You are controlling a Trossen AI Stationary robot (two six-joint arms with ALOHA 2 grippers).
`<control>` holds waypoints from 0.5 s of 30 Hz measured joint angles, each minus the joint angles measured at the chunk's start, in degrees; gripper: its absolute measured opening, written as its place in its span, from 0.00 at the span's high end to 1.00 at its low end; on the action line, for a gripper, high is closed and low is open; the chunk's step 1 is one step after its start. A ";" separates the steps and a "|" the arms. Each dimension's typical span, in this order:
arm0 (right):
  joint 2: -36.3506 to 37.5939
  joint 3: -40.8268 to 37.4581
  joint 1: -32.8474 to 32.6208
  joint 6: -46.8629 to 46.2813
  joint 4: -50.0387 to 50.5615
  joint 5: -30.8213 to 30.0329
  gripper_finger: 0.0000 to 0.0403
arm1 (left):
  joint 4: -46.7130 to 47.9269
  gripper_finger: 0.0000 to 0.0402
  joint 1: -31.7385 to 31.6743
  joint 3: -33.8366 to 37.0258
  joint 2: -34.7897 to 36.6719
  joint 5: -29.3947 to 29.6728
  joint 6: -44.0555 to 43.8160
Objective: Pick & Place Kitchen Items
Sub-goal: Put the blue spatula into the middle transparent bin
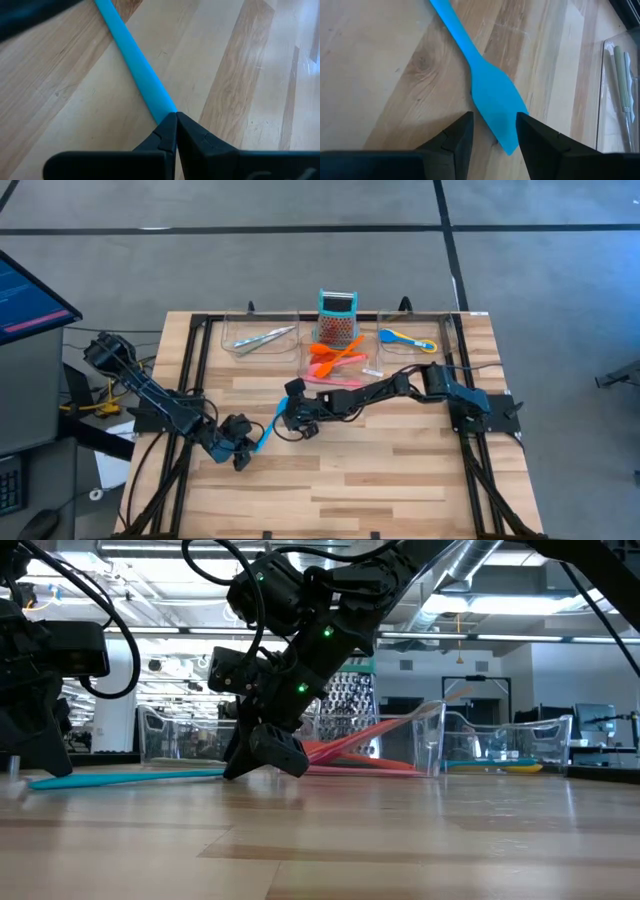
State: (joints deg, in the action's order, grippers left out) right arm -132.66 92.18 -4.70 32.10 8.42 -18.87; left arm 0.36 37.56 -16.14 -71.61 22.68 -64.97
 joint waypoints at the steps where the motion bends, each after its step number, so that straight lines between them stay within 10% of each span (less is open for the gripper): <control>1: 0.00 0.00 0.01 0.00 -0.01 0.02 0.64 | 0.00 1.00 0.00 0.00 0.00 -0.02 0.00; 15: -1.21 0.79 -1.11 1.10 0.64 -0.97 0.64 | -0.01 1.00 0.02 0.00 0.00 -0.03 0.00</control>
State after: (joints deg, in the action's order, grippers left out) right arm -133.87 92.97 -5.82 33.20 9.06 -19.84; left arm 0.35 37.58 -16.14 -71.61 22.64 -64.97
